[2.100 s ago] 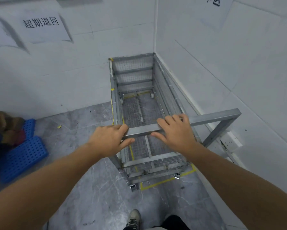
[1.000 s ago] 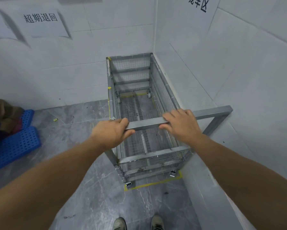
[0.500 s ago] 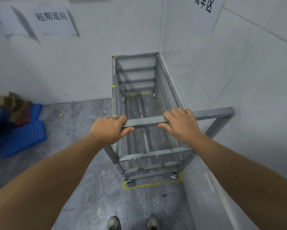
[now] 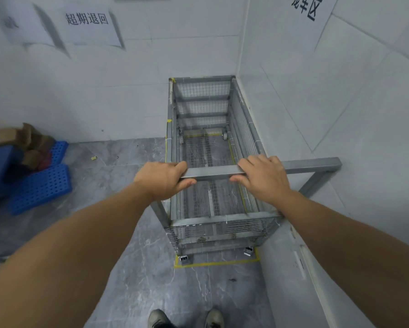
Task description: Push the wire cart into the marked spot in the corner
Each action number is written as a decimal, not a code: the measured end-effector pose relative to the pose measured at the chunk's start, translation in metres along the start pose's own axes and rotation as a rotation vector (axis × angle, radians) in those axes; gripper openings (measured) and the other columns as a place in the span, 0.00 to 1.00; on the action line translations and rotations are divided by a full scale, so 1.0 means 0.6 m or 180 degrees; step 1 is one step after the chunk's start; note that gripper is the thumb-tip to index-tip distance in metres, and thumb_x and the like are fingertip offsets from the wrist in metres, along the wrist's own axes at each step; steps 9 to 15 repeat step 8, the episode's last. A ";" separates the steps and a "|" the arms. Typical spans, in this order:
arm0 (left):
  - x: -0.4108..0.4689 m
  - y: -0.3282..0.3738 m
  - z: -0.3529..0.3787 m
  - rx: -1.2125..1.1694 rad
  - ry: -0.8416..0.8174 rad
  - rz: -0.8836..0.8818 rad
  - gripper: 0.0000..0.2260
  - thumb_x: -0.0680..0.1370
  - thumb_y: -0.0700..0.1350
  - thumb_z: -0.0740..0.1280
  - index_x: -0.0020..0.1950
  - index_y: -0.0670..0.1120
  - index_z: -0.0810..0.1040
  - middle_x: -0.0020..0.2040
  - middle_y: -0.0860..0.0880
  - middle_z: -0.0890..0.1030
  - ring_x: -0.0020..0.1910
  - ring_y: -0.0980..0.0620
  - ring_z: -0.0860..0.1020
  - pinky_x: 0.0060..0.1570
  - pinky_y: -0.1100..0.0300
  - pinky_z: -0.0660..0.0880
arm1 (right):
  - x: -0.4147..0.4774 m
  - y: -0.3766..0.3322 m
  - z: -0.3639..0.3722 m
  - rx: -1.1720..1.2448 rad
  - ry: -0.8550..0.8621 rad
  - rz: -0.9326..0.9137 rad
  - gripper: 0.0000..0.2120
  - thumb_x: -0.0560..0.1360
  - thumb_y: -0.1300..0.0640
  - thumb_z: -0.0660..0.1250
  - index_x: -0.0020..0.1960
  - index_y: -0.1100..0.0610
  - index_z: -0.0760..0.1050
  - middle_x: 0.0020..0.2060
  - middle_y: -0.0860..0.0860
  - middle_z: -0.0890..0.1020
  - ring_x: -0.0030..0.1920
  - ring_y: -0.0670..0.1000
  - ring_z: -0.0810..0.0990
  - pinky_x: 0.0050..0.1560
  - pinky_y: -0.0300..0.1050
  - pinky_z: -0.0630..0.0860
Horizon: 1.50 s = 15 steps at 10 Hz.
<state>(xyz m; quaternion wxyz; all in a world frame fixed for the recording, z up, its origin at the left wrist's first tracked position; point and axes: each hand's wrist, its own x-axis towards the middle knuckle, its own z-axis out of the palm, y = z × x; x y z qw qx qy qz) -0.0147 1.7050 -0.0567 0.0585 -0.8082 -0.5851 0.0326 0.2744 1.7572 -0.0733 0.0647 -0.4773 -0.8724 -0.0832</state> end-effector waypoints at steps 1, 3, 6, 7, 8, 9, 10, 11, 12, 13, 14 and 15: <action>-0.001 0.007 -0.010 -0.0070 -0.0288 -0.0152 0.23 0.77 0.68 0.46 0.49 0.50 0.65 0.44 0.50 0.76 0.40 0.48 0.74 0.40 0.51 0.73 | -0.002 -0.011 -0.021 0.0131 -0.0462 0.0161 0.26 0.76 0.30 0.49 0.54 0.50 0.70 0.51 0.48 0.77 0.54 0.54 0.74 0.54 0.54 0.65; -0.035 0.021 -0.034 -0.0283 -0.0425 -0.0267 0.25 0.79 0.65 0.48 0.66 0.50 0.68 0.62 0.47 0.75 0.62 0.45 0.70 0.63 0.45 0.64 | -0.031 -0.044 -0.036 0.0493 -0.0189 0.0470 0.22 0.81 0.38 0.56 0.64 0.52 0.71 0.59 0.52 0.74 0.62 0.56 0.71 0.68 0.55 0.63; -0.141 0.026 -0.096 -0.0965 0.0237 -0.0848 0.32 0.79 0.65 0.47 0.79 0.50 0.54 0.79 0.47 0.56 0.78 0.48 0.50 0.75 0.46 0.49 | -0.083 -0.126 -0.109 0.0892 0.0024 0.0650 0.24 0.82 0.41 0.54 0.72 0.55 0.67 0.69 0.54 0.72 0.70 0.56 0.67 0.71 0.59 0.64; -0.181 0.024 -0.127 -0.1021 0.0454 -0.0890 0.32 0.79 0.65 0.46 0.79 0.50 0.51 0.80 0.48 0.51 0.78 0.49 0.46 0.76 0.47 0.45 | -0.102 -0.162 -0.146 0.0873 0.0286 0.0679 0.25 0.82 0.42 0.55 0.73 0.56 0.67 0.70 0.54 0.71 0.71 0.56 0.66 0.72 0.59 0.63; -0.215 0.027 -0.160 -0.1027 0.0631 -0.0897 0.32 0.79 0.65 0.45 0.80 0.51 0.48 0.81 0.48 0.48 0.78 0.50 0.43 0.76 0.46 0.42 | -0.123 -0.191 -0.180 0.0739 0.0407 0.0796 0.31 0.80 0.37 0.48 0.73 0.55 0.67 0.72 0.55 0.70 0.73 0.58 0.64 0.72 0.61 0.62; -0.215 0.027 -0.160 -0.1027 0.0631 -0.0897 0.32 0.79 0.65 0.45 0.80 0.51 0.48 0.81 0.48 0.48 0.78 0.50 0.43 0.76 0.46 0.42 | -0.123 -0.191 -0.180 0.0739 0.0407 0.0796 0.31 0.80 0.37 0.48 0.73 0.55 0.67 0.72 0.55 0.70 0.73 0.58 0.64 0.72 0.61 0.62; -0.215 0.027 -0.160 -0.1027 0.0631 -0.0897 0.32 0.79 0.65 0.45 0.80 0.51 0.48 0.81 0.48 0.48 0.78 0.50 0.43 0.76 0.46 0.42 | -0.123 -0.191 -0.180 0.0739 0.0407 0.0796 0.31 0.80 0.37 0.48 0.73 0.55 0.67 0.72 0.55 0.70 0.73 0.58 0.64 0.72 0.61 0.62; -0.215 0.027 -0.160 -0.1027 0.0631 -0.0897 0.32 0.79 0.65 0.45 0.80 0.51 0.48 0.81 0.48 0.48 0.78 0.50 0.43 0.76 0.46 0.42 | -0.123 -0.191 -0.180 0.0739 0.0407 0.0796 0.31 0.80 0.37 0.48 0.73 0.55 0.67 0.72 0.55 0.70 0.73 0.58 0.64 0.72 0.61 0.62; -0.215 0.027 -0.160 -0.1027 0.0631 -0.0897 0.32 0.79 0.65 0.45 0.80 0.51 0.48 0.81 0.48 0.48 0.78 0.50 0.43 0.76 0.46 0.42 | -0.123 -0.191 -0.180 0.0739 0.0407 0.0796 0.31 0.80 0.37 0.48 0.73 0.55 0.67 0.72 0.55 0.70 0.73 0.58 0.64 0.72 0.61 0.62; -0.215 0.027 -0.160 -0.1027 0.0631 -0.0897 0.32 0.79 0.65 0.45 0.80 0.51 0.48 0.81 0.48 0.48 0.78 0.50 0.43 0.76 0.46 0.42 | -0.123 -0.191 -0.180 0.0739 0.0407 0.0796 0.31 0.80 0.37 0.48 0.73 0.55 0.67 0.72 0.55 0.70 0.73 0.58 0.64 0.72 0.61 0.62; -0.215 0.027 -0.160 -0.1027 0.0631 -0.0897 0.32 0.79 0.65 0.45 0.80 0.51 0.48 0.81 0.48 0.48 0.78 0.50 0.43 0.76 0.46 0.42 | -0.123 -0.191 -0.180 0.0739 0.0407 0.0796 0.31 0.80 0.37 0.48 0.73 0.55 0.67 0.72 0.55 0.70 0.73 0.58 0.64 0.72 0.61 0.62; -0.215 0.027 -0.160 -0.1027 0.0631 -0.0897 0.32 0.79 0.65 0.45 0.80 0.51 0.48 0.81 0.48 0.48 0.78 0.50 0.43 0.76 0.46 0.42 | -0.123 -0.191 -0.180 0.0739 0.0407 0.0796 0.31 0.80 0.37 0.48 0.73 0.55 0.67 0.72 0.55 0.70 0.73 0.58 0.64 0.72 0.61 0.62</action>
